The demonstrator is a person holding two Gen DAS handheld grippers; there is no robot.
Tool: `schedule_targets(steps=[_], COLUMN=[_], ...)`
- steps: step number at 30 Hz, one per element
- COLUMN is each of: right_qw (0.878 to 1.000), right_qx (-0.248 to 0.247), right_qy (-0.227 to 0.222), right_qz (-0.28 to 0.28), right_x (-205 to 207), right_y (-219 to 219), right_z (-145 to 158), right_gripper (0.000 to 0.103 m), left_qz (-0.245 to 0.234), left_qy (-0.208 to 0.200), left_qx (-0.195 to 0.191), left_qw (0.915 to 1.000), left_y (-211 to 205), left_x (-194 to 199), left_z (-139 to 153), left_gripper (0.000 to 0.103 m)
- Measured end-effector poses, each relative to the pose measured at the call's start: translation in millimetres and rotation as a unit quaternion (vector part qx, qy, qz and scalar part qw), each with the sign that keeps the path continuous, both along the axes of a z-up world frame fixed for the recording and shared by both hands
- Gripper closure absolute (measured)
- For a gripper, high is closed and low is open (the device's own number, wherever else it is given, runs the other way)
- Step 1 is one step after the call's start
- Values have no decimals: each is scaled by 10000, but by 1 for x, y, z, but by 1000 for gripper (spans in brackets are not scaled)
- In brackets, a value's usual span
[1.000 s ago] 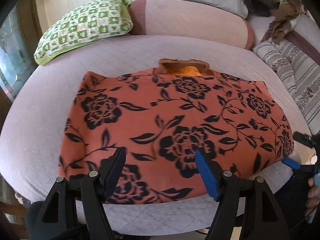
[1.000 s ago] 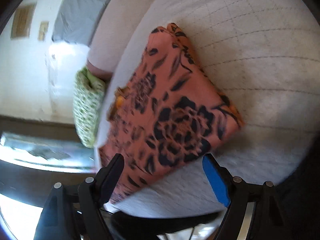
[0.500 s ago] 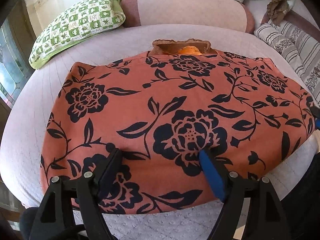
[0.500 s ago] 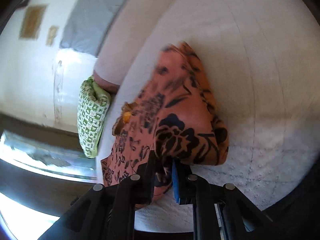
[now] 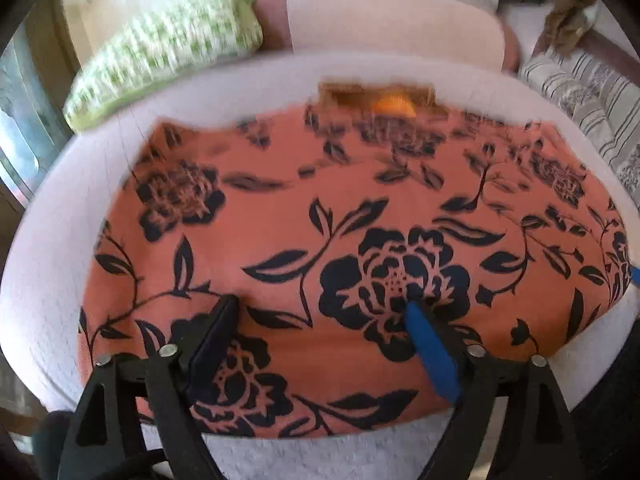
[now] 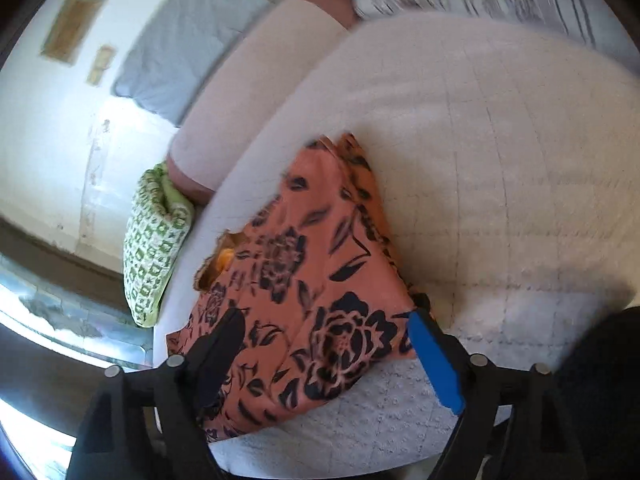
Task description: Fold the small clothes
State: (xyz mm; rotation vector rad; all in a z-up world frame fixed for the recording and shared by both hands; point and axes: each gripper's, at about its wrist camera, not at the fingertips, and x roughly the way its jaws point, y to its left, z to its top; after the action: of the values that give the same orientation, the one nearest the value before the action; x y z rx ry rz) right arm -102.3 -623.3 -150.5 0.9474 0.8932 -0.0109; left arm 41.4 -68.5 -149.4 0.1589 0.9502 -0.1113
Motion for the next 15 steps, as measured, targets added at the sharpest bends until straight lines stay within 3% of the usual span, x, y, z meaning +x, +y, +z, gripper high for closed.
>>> schedule_targets(steps=[2, 3, 4, 6, 8, 10, 13, 14, 15], right_qw=[9996, 9995, 9993, 9991, 9985, 9949, 9945, 9938, 9921], right_qx=[290, 288, 270, 191, -298, -839, -930, -1034, -1215], right_qy=[41, 23, -27, -96, -137, 217, 330, 277, 194], right_qz=[62, 96, 241, 359, 445, 519, 347, 295, 229], right_x=[9, 11, 14, 17, 18, 17, 13, 13, 16], right_y=[0, 2, 4, 12, 22, 27, 16, 13, 9], right_z=[-11, -11, -8, -1, 14, 11, 12, 17, 26], right_gripper=[27, 69, 100, 100, 100, 96, 94, 90, 72], left_qz=[-51, -59, -68, -92, -74, -56, -35, -35, -36], left_qy=[13, 50, 64, 25, -3, 56, -175, -332, -388], left_qx=[71, 20, -36, -13, 0, -15, -206, -221, -215], left_qw=[10000, 10000, 9999, 10000, 10000, 10000, 9996, 9992, 9990], left_y=[-2, 0, 2, 2, 2, 1, 4, 4, 4], left_x=[0, 1, 2, 3, 2, -1, -5, -6, -5], left_z=[1, 0, 0, -1, -2, 1, 22, 28, 31], left_gripper=[15, 15, 15, 15, 15, 15, 15, 15, 15])
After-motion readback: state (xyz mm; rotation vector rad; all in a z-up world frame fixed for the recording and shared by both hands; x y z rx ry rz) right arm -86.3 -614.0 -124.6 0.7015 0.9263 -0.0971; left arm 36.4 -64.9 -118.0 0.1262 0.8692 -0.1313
